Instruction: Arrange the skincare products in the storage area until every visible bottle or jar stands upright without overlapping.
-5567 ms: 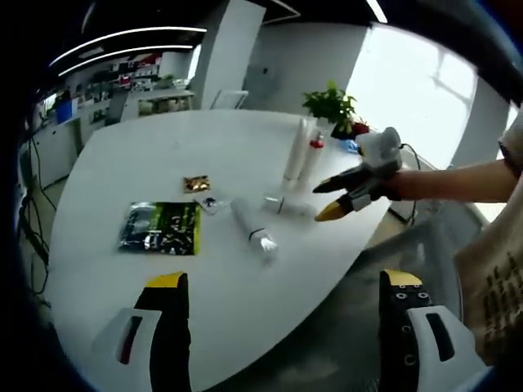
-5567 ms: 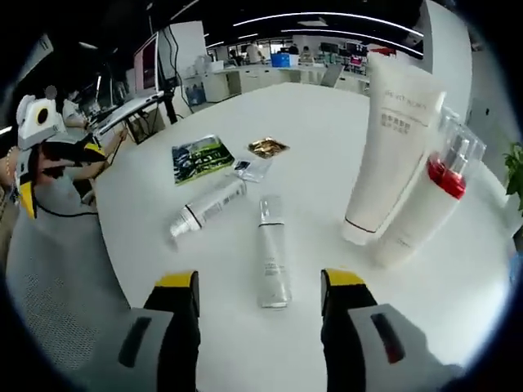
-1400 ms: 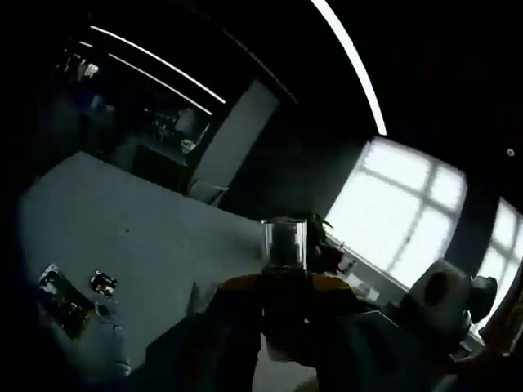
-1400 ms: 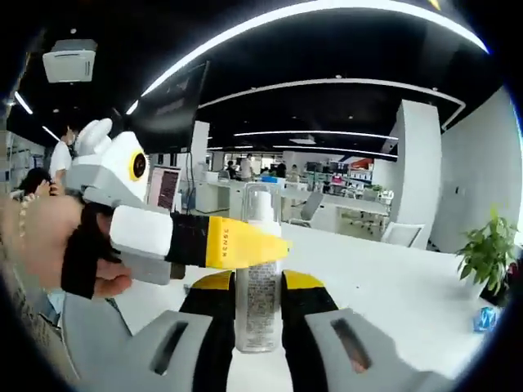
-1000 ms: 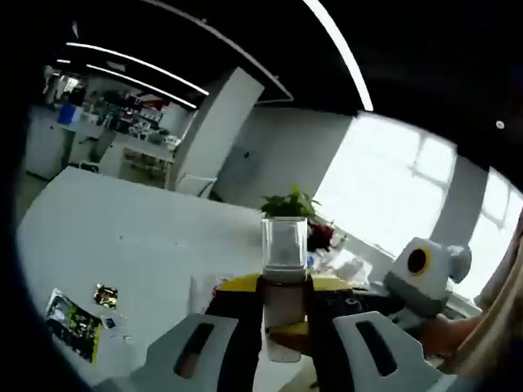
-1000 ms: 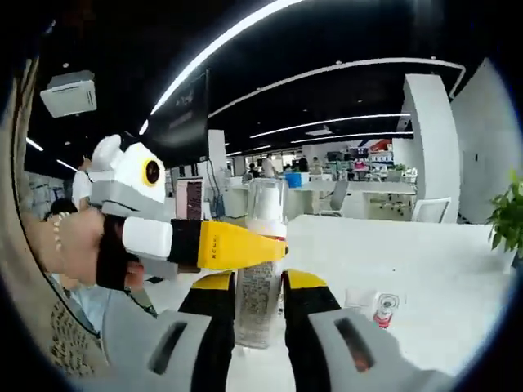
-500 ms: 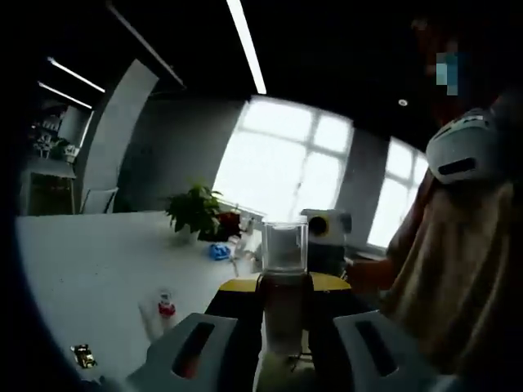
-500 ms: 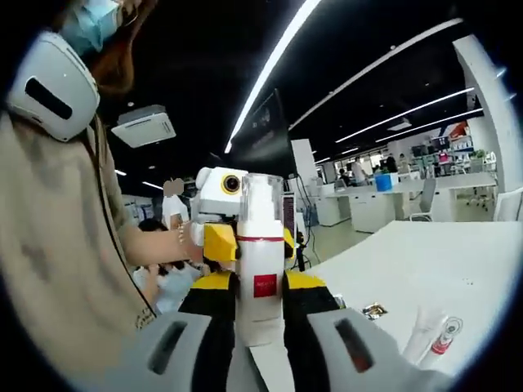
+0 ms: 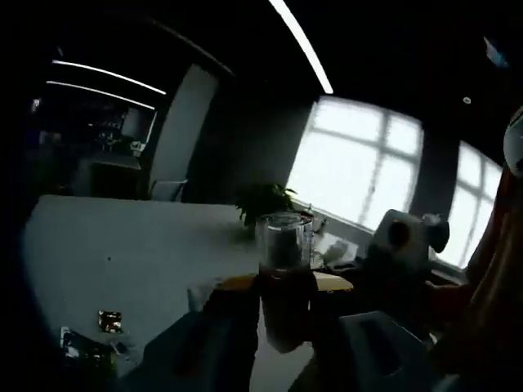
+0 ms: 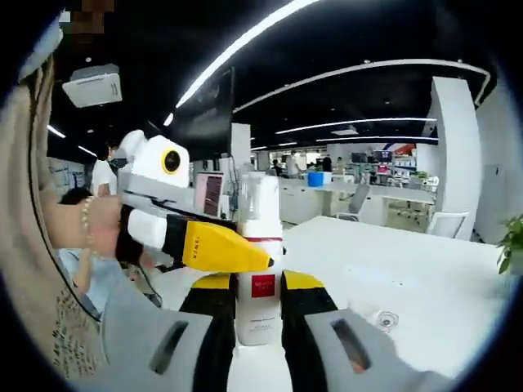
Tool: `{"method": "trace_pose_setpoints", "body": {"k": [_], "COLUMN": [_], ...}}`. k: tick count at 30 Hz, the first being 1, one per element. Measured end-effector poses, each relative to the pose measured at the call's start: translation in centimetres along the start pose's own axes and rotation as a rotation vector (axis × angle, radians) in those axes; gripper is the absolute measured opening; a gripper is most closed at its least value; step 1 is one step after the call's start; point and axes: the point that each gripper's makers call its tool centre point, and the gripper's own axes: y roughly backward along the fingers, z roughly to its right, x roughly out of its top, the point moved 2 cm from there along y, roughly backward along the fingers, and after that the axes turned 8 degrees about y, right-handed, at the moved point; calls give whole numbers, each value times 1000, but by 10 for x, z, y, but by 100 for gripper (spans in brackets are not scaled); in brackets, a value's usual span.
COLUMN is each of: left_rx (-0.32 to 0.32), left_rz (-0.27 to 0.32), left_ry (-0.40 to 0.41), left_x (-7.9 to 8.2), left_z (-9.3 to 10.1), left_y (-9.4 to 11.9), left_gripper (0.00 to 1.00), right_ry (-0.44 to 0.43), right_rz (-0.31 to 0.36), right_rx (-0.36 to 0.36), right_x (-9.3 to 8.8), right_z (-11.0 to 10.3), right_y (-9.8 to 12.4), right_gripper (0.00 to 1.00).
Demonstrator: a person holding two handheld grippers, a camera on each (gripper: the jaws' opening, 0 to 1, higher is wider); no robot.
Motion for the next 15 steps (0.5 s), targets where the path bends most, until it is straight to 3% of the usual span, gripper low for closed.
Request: {"method": "trace_pose_setpoints", "body": {"k": [3, 5, 7, 11, 15], "left_rx": [119, 174, 188, 191, 103], "left_rz": [44, 29, 25, -23, -70], "left_ry": [54, 53, 41, 50, 16], "left_x": [-6, -13, -16, -27, -34], "left_z": [-4, -6, -6, -7, -3], "left_y": [-4, -6, -8, -7, -9], "left_gripper": [17, 16, 16, 16, 15], "right_ry": [-42, 15, -13, -9, -15], "right_rz": [-10, -47, -40, -50, -28], "right_rx": [-115, -166, -174, -175, -100], "right_x": [-11, -19, -23, -33, -39], "right_z": [8, 9, 4, 3, 2], "right_y": [-2, -2, -3, 2, 9], "right_gripper": [20, 20, 20, 20, 21]}}
